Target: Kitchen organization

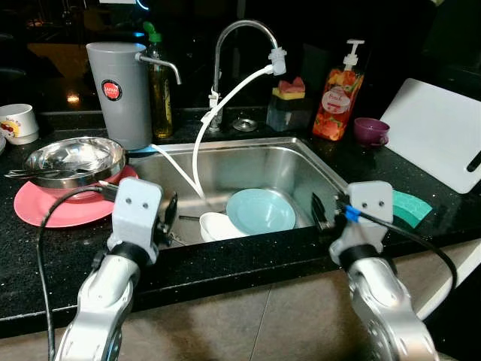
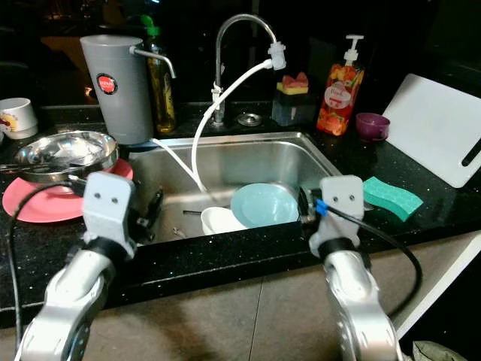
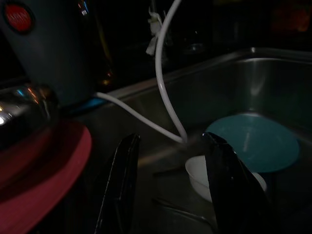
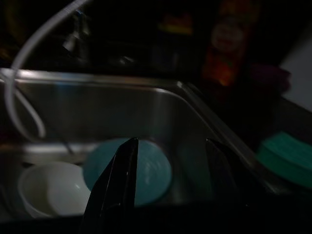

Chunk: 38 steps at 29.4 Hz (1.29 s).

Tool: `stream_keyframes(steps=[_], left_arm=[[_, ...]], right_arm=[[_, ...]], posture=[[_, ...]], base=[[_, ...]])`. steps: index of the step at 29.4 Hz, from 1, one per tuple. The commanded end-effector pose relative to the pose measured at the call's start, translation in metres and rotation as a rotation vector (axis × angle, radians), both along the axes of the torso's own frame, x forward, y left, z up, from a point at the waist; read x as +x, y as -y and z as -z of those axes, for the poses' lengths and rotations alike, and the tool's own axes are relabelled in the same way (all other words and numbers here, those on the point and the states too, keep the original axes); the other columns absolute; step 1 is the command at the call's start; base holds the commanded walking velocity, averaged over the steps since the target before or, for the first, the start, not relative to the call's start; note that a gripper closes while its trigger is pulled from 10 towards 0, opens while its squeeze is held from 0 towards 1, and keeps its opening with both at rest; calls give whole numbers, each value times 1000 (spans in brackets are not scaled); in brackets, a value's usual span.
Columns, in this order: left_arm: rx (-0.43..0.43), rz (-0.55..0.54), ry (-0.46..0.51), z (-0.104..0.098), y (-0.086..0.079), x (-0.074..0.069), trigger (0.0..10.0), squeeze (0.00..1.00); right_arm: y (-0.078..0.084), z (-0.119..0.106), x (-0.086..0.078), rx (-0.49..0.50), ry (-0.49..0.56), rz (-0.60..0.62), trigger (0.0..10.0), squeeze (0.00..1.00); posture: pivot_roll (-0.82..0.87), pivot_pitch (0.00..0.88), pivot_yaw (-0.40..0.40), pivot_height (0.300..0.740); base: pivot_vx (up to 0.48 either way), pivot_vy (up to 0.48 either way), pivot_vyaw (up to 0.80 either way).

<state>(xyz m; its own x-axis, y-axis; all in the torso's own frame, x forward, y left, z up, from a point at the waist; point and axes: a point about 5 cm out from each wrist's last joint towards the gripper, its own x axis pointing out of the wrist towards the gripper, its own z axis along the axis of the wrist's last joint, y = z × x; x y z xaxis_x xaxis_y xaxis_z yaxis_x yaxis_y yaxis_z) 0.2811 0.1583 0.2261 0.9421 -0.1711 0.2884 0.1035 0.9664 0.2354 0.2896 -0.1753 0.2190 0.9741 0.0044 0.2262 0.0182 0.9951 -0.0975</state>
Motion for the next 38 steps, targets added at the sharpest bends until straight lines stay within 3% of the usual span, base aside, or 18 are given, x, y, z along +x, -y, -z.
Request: stream_keyframes(steps=[1,3,7,11,15,19,26,38], left_arm=[[-13,-10,-15,4,-1,2,10000,0],[-27,-79,-27,12,-7,5,10000,0],[-40,-113,-31,15,-10,4,10000,0],[-85,-190,-40,21,-18,-3,10000,0],[-112,-202,-46,23,-15,-13,10000,0],[-104,-176,-61,27,-13,-18,10000,0],[-69,-125,-58,24,-14,-13,10000,0],[-59,-141,-35,19,-13,-14,10000,0]], right_arm=[[7,-1,-3,13,-3,34,10000,0],[13,2,-4,30,-6,75,10000,0],[16,2,-5,36,-2,95,10000,0],[29,-6,-1,48,37,155,10000,0],[33,-14,3,43,59,158,10000,0],[31,-15,5,35,57,140,10000,0],[25,-11,4,32,37,109,10000,0],[8,4,5,45,-46,-13,10000,0]], posture=[[87,119,-57,740],[81,115,-57,740],[78,116,-64,740],[91,115,-66,740],[103,115,-72,740],[106,116,-81,740],[101,115,-85,740],[98,111,-81,740]], base=[[0,0,0],[0,0,0],[0,0,0],[0,0,0],[0,0,0],[0,0,0],[0,0,0],[0,0,0]])
